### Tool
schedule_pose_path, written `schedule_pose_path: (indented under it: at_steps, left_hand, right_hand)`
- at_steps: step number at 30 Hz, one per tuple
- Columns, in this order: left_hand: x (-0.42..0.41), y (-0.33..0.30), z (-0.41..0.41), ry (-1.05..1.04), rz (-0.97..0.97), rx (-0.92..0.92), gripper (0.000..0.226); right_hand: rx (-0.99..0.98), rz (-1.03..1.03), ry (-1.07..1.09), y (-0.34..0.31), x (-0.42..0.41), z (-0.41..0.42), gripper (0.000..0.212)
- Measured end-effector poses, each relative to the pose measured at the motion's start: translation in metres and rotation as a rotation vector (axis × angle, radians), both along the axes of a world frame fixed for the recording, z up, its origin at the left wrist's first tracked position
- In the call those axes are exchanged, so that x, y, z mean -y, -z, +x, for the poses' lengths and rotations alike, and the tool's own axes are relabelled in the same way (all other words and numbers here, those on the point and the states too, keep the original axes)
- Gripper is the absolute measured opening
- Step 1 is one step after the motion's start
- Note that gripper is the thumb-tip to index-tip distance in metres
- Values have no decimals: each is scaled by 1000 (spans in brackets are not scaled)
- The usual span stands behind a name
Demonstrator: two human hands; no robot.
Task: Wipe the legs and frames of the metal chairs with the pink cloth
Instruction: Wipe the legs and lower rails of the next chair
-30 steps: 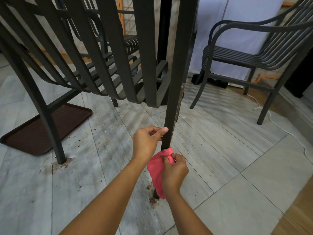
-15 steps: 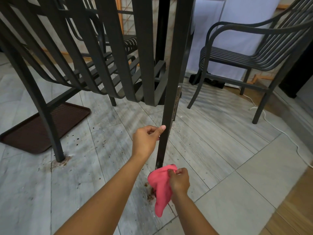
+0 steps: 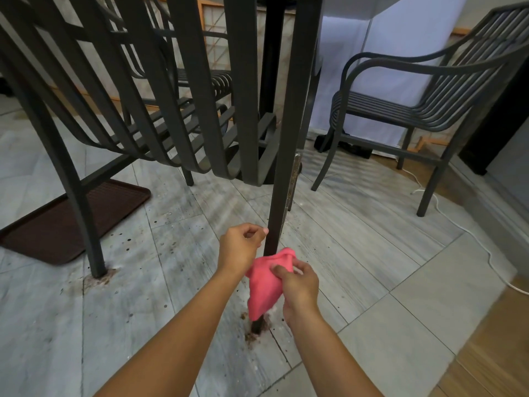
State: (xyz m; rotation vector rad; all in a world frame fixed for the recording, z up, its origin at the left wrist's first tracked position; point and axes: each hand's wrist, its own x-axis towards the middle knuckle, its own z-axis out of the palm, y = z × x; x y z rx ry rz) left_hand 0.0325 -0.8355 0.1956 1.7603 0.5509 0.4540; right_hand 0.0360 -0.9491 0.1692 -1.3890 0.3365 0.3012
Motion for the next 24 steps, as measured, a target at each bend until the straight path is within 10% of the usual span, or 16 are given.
schedule_pose_path:
  at_steps: [9, 24]
  left_hand:
    - [-2, 21, 1, 80, -6, -68, 13]
    - [0, 41, 3, 64, -41, 80, 7]
  right_hand:
    - [477, -440, -69, 18, -15, -11, 59]
    - [546, -473, -1, 64, -23, 7, 38]
